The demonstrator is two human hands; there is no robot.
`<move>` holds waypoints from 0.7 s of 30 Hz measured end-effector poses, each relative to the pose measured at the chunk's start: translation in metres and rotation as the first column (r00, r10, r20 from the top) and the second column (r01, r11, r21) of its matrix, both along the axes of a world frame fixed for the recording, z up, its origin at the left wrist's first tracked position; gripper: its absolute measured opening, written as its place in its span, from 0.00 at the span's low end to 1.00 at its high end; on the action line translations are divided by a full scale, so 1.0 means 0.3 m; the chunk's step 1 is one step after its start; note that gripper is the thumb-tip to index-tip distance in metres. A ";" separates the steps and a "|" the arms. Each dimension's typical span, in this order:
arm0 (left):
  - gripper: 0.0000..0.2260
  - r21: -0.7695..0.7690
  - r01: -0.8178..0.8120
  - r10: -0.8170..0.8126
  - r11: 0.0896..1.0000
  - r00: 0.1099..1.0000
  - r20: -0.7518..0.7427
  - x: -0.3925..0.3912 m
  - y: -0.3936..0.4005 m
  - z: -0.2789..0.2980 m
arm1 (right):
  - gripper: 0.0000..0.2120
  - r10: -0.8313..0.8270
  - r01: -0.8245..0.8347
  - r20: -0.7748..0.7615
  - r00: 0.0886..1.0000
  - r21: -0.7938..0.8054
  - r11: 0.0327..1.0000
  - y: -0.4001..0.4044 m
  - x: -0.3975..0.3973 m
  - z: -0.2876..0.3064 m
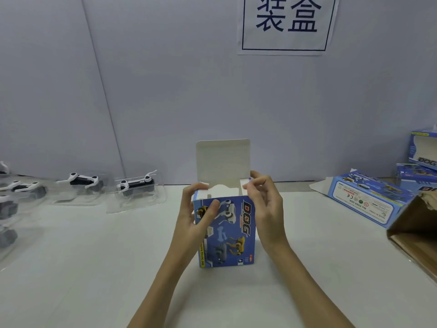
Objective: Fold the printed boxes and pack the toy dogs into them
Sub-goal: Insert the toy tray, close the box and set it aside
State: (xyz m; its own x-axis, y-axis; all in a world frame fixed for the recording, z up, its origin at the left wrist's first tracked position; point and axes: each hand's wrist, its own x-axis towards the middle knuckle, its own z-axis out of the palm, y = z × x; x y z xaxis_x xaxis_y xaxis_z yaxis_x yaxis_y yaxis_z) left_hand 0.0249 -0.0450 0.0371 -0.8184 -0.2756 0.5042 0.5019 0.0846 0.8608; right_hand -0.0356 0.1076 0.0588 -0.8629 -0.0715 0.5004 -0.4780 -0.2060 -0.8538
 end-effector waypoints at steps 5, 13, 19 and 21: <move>0.18 0.040 -0.045 0.045 0.998 0.999 0.001 -0.017 -0.024 0.027 | 0.20 0.099 -0.093 0.020 0.995 -0.206 0.974 -0.015 0.004 0.004; 0.38 0.138 0.032 -0.027 0.990 0.999 -0.034 -0.019 -0.035 0.041 | 0.11 0.127 -0.113 0.034 0.991 -0.265 0.958 -0.022 0.005 0.002; 0.26 -0.107 -0.023 0.013 0.994 0.996 -0.089 -0.017 -0.035 0.002 | 0.18 0.102 -0.073 0.108 0.989 -0.238 0.968 -0.019 0.005 0.008; 0.22 -0.041 0.039 -0.041 0.998 0.998 -0.053 -0.016 -0.030 0.008 | 0.15 0.077 -0.054 0.106 0.991 -0.204 0.977 -0.023 0.000 0.004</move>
State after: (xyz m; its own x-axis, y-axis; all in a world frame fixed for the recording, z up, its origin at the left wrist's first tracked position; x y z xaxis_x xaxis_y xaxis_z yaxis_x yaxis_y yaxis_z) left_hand 0.0200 -0.0539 0.0393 -0.8000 -0.2220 0.5574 0.5507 0.0970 0.8290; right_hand -0.0355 0.1007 0.0600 -0.9114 -0.0379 0.4099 -0.3607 -0.4063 -0.8396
